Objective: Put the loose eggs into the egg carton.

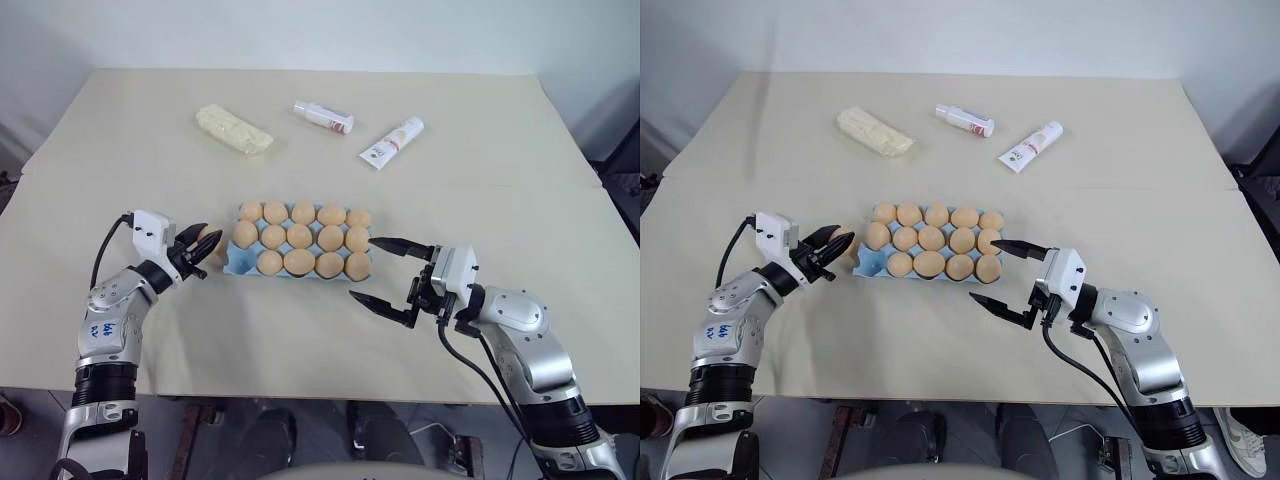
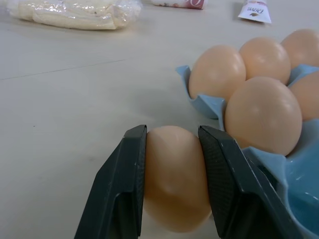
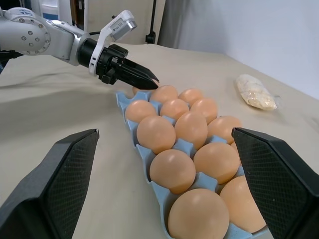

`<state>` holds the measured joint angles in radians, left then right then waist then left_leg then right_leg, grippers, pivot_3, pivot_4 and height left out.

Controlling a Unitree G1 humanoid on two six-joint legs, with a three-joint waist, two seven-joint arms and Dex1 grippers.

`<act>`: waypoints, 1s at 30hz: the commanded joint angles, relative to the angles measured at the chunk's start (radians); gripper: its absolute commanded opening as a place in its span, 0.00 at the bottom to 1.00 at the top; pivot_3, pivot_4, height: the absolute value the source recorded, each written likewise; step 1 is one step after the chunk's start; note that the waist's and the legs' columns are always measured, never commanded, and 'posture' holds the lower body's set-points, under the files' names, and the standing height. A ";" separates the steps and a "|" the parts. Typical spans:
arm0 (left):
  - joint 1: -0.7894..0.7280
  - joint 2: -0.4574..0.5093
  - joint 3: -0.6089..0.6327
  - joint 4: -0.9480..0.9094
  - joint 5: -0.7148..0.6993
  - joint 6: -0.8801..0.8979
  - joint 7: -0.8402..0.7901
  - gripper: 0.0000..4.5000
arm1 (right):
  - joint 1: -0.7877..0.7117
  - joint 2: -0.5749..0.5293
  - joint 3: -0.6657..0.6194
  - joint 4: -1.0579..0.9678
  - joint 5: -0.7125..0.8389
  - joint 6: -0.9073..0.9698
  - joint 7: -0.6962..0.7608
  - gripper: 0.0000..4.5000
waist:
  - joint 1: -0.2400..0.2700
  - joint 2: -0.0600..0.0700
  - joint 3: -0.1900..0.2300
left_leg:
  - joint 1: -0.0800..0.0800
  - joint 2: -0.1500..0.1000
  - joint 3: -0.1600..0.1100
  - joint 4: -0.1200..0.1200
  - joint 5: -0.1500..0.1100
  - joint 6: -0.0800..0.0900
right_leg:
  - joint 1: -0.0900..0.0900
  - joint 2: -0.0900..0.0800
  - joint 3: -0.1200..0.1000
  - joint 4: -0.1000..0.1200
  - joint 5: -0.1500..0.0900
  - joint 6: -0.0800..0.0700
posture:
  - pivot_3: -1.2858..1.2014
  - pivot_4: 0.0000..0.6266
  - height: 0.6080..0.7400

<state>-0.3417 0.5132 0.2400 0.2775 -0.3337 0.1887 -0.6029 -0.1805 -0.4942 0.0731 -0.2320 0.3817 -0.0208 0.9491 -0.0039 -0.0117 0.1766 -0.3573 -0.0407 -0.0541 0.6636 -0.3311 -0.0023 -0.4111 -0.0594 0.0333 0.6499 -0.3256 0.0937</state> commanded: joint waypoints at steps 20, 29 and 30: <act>0.102 0.115 -0.035 -0.260 -0.137 0.073 -0.326 0.35 | 0.001 0.029 0.005 -0.021 -0.016 -0.022 -0.026 1.00 | 0.001 -0.001 0.000 | -0.002 0.000 -0.001 -0.002 -0.001 0.001 | 0.000 0.000 -0.001 -0.007 0.000 0.000 | 0.52 0.24 1.00; 0.097 0.106 -0.081 -0.237 -0.094 -0.001 -0.344 0.57 | 0.000 0.045 0.009 -0.023 -0.024 -0.022 -0.032 1.00 | 0.000 0.000 0.000 | -0.002 0.000 0.000 -0.003 -0.001 0.001 | 0.000 0.000 0.000 -0.007 0.000 0.000 | 0.52 0.24 1.00; 0.098 0.110 -0.065 -0.238 -0.099 -0.006 -0.338 0.63 | 0.001 0.045 0.009 -0.023 -0.023 -0.022 -0.031 1.00 | 0.000 0.000 0.000 | -0.002 0.000 -0.001 -0.003 -0.001 0.001 | 0.000 0.000 -0.001 -0.007 0.000 0.000 | 0.52 0.24 1.00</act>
<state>-0.2432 0.6057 0.1389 0.0532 -0.4305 0.2085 -0.9413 -0.1787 -0.4557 0.0823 -0.2307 0.3532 -0.0222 0.9216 -0.0037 -0.0122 0.1771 -0.3596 -0.0403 -0.0546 0.6608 -0.3318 -0.0017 -0.4112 -0.0596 0.0327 0.6430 -0.3256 0.0937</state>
